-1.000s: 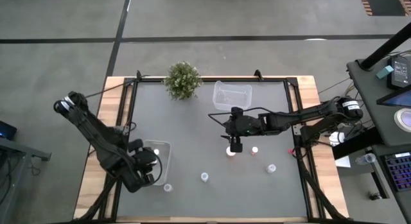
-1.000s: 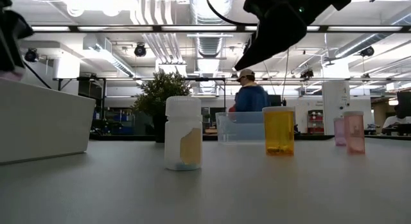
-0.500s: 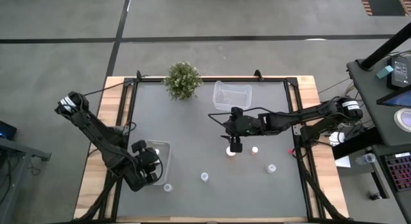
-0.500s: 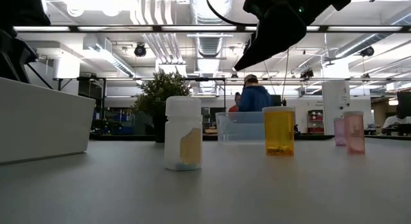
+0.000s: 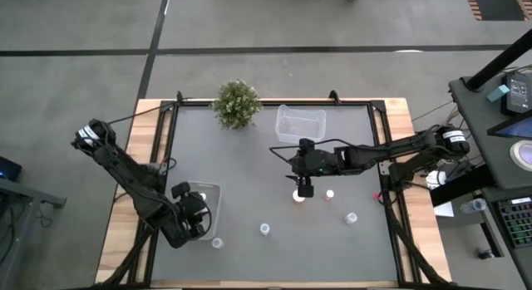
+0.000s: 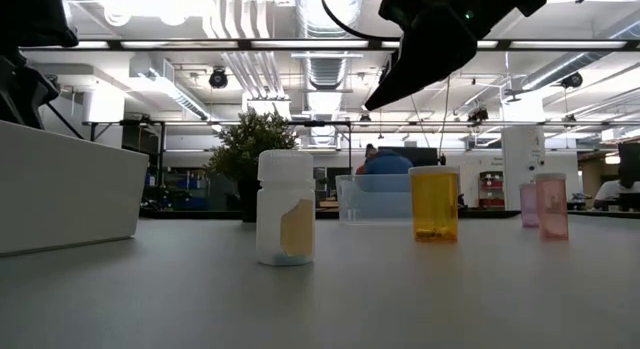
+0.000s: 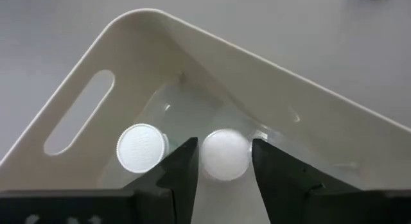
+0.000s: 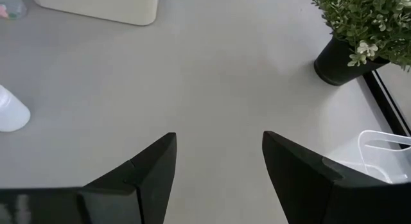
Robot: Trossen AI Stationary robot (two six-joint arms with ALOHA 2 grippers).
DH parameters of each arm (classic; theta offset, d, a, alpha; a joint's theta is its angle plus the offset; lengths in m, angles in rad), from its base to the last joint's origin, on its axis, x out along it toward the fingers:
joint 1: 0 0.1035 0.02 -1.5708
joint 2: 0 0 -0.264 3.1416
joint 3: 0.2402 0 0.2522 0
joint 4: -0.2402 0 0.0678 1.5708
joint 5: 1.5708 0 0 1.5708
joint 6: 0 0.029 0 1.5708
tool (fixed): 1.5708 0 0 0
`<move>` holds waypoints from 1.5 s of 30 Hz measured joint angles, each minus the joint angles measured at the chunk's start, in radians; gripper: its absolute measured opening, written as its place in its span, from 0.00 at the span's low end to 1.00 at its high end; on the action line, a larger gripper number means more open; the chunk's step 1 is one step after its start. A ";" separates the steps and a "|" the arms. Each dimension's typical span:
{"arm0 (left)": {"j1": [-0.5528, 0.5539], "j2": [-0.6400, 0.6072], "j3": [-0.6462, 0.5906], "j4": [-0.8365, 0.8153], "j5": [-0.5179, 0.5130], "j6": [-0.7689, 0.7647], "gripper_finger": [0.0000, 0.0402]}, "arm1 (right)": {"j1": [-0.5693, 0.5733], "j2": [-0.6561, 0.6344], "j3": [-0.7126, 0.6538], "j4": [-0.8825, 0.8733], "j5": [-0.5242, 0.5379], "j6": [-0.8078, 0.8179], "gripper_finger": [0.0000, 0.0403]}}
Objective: Pick and place medicine bottles into bin by pill shape (circle, oval)
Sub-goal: Put the top left pink tablet bottle into the gray bin, then put the orange capsule bottle into the transparent bin
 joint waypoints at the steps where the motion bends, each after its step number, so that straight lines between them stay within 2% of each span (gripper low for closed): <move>1: 0.000 0.000 0.000 0.000 0.000 0.001 0.34 | 0.000 0.000 0.000 0.000 0.000 0.000 0.56; 13: 0.000 -0.015 0.035 -0.068 0.005 0.013 0.35 | 0.000 0.000 0.000 0.000 0.001 0.008 0.56; 19: 0.007 -0.050 0.090 -0.067 0.008 0.098 0.35 | 0.000 0.000 0.001 -0.009 0.001 0.011 0.56; 24: 0.073 -0.097 0.173 -0.067 -0.011 0.201 0.35 | 0.000 -0.001 0.010 -0.052 -0.007 0.048 0.56; 27: 0.135 -0.120 0.219 -0.051 -0.047 0.335 0.34 | 0.000 -0.001 0.046 -0.133 -0.033 0.062 0.56; 33: 0.286 -0.173 0.249 0.167 -0.060 0.820 0.30 | 0.003 -0.001 0.114 -0.301 -0.130 0.070 0.56; 36: 0.349 -0.201 0.237 0.276 -0.051 1.034 0.28 | 0.015 -0.001 0.144 -0.390 -0.156 0.089 0.56; 40: 0.417 -0.226 0.204 0.372 -0.051 1.231 0.27 | 0.062 -0.001 0.151 -0.485 -0.163 0.108 0.56; 45: 0.486 -0.228 0.110 0.639 -0.059 1.455 0.26 | 0.142 0.000 0.122 -0.468 -0.159 0.105 0.56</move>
